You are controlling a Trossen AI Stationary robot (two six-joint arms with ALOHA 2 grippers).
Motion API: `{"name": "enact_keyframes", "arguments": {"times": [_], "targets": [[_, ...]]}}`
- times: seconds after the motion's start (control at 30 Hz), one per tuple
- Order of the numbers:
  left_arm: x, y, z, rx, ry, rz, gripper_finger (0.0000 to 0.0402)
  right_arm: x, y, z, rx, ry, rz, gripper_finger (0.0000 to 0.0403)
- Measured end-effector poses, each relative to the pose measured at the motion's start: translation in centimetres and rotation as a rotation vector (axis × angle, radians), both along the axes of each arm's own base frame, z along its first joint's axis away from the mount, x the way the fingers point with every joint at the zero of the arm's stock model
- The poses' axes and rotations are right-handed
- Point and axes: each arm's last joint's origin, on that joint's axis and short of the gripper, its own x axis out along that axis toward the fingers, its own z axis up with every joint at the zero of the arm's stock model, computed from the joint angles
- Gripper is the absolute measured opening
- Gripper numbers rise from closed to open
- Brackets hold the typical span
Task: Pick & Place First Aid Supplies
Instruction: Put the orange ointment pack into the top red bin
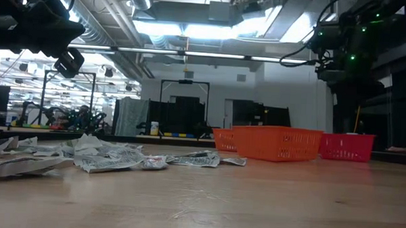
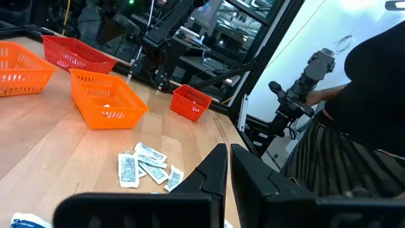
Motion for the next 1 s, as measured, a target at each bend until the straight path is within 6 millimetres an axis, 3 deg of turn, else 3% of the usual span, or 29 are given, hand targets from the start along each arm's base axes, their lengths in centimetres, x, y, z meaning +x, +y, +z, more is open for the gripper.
{"name": "enact_keyframes", "arguments": {"times": [0.27,0.57,0.8,1.0], "targets": [[0.0,0.0,0.0,0.0,0.0,0.0,0.0015,0.6,-0.3,0.2,-0.016,-0.083,0.016,0.0164],[0.0,0.0,0.0,0.0,0.0,0.0,0.0015,1.4,-0.9,0.7,-0.081,-0.178,0.019,0.018],[0.0,0.0,0.0,0.0,0.0,0.0,0.0015,3.4,-1.5,2.0,-0.065,-0.491,0.209,0.018],[0.0,0.0,0.0,0.0,0.0,0.0,0.0015,6.1,-1.5,3.7,-0.212,-0.7,0.374,0.018]]}}
